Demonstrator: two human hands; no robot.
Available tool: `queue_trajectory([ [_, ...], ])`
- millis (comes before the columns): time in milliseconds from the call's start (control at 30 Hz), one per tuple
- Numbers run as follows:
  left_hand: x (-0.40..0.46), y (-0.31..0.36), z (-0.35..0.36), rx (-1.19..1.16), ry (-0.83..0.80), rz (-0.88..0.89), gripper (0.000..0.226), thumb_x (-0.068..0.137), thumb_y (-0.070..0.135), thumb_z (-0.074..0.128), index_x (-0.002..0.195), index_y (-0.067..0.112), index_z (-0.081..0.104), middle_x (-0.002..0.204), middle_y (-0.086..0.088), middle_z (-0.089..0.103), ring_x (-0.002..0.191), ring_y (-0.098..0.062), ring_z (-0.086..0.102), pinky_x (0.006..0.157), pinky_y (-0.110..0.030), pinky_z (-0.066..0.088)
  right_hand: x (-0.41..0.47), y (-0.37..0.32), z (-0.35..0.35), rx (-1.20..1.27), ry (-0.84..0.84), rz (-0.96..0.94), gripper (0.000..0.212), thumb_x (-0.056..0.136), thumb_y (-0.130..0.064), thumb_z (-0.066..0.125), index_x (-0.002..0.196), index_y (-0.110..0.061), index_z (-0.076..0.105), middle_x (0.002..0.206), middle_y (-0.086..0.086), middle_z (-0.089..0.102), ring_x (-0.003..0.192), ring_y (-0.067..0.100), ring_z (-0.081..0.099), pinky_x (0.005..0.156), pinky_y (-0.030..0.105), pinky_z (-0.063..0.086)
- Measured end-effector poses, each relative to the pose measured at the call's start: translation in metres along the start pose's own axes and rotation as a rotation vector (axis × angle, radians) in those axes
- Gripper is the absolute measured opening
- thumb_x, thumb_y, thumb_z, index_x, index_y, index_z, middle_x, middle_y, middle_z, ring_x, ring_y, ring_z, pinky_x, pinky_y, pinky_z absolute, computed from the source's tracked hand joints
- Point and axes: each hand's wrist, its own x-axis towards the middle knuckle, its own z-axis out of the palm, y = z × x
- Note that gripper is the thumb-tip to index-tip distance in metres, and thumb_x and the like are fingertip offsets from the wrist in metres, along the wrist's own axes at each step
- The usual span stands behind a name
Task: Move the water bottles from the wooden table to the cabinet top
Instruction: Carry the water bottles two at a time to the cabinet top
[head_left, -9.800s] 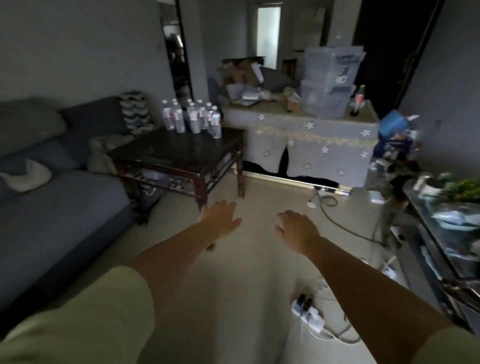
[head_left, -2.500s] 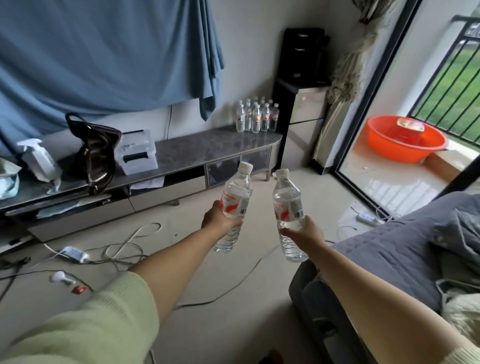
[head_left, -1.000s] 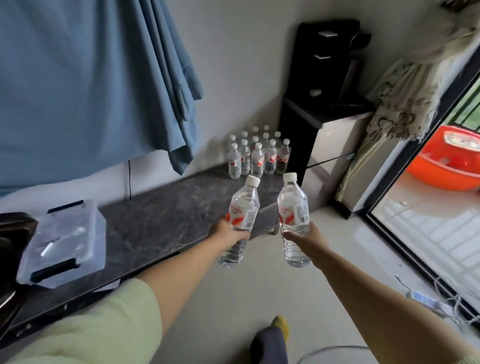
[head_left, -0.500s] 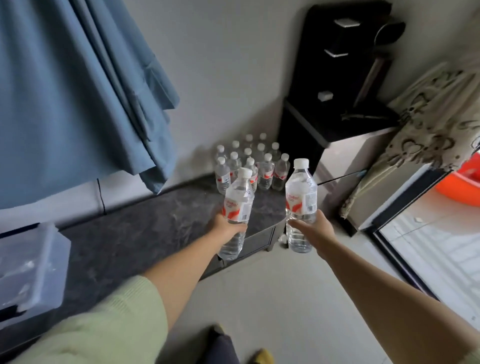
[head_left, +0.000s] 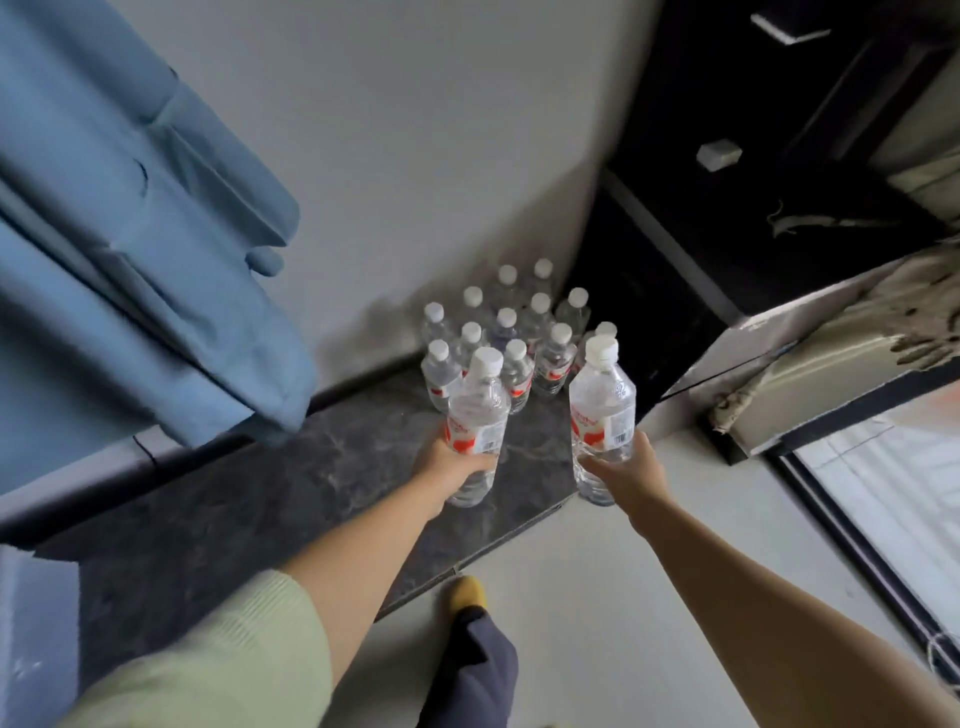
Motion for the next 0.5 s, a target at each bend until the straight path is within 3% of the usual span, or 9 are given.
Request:
queue_trajectory([
  [67, 0.031, 0.004, -0.002, -0.006, -0.001, 0.008, 0.048, 0.058, 0.018, 0.088, 0.093, 0.027, 0.056, 0.098, -0.001, 0.070, 0.095, -0.025, 0.067, 0.090, -0.043, 0.053, 0.025, 0.000, 0.018, 0.013, -0.005, 0.045, 0.056, 0.071, -0.014, 0.082, 0.118, -0.015, 0.052, 0.109, 0.006, 0.066, 0.097, 0.023, 0.064, 0.082, 0.040, 0.055],
  [200, 0.077, 0.004, 0.001, -0.006, -0.010, -0.003, 0.052, 0.054, 0.022, 0.090, 0.097, 0.025, 0.062, 0.095, 0.002, 0.073, 0.090, -0.020, 0.069, 0.085, -0.041, 0.056, 0.062, 0.005, 0.048, 0.036, 0.034, 0.091, 0.061, 0.071, -0.012, 0.081, 0.123, -0.016, 0.051, 0.112, 0.006, 0.065, 0.100, 0.025, 0.063, 0.072, 0.031, 0.052],
  [333, 0.115, -0.001, 0.021, -0.045, 0.056, 0.024, 0.040, 0.061, 0.016, 0.088, 0.085, 0.029, 0.059, 0.077, 0.017, 0.069, 0.080, -0.011, 0.066, 0.063, -0.015, 0.049, 0.103, 0.021, 0.073, 0.011, 0.108, 0.095, 0.057, 0.072, -0.013, 0.080, 0.120, -0.016, 0.049, 0.112, 0.005, 0.063, 0.102, 0.026, 0.062, 0.090, 0.044, 0.052],
  [433, 0.140, -0.010, 0.039, -0.045, 0.093, 0.052, 0.053, 0.066, 0.016, 0.086, 0.107, 0.028, 0.054, 0.097, 0.011, 0.066, 0.092, -0.013, 0.063, 0.079, -0.022, 0.048, 0.134, 0.039, 0.089, -0.027, 0.122, 0.077, 0.063, 0.073, -0.016, 0.079, 0.127, -0.018, 0.047, 0.113, 0.000, 0.060, 0.106, 0.025, 0.059, 0.092, 0.047, 0.050],
  [500, 0.156, -0.018, 0.051, -0.031, 0.138, 0.076, 0.062, 0.068, 0.018, 0.085, 0.121, 0.022, 0.053, 0.109, 0.003, 0.067, 0.100, -0.017, 0.062, 0.089, -0.029, 0.048, 0.149, 0.053, 0.100, -0.039, 0.130, 0.069, 0.062, 0.074, -0.020, 0.079, 0.127, -0.021, 0.047, 0.109, -0.004, 0.061, 0.101, 0.021, 0.059, 0.085, 0.039, 0.049],
])
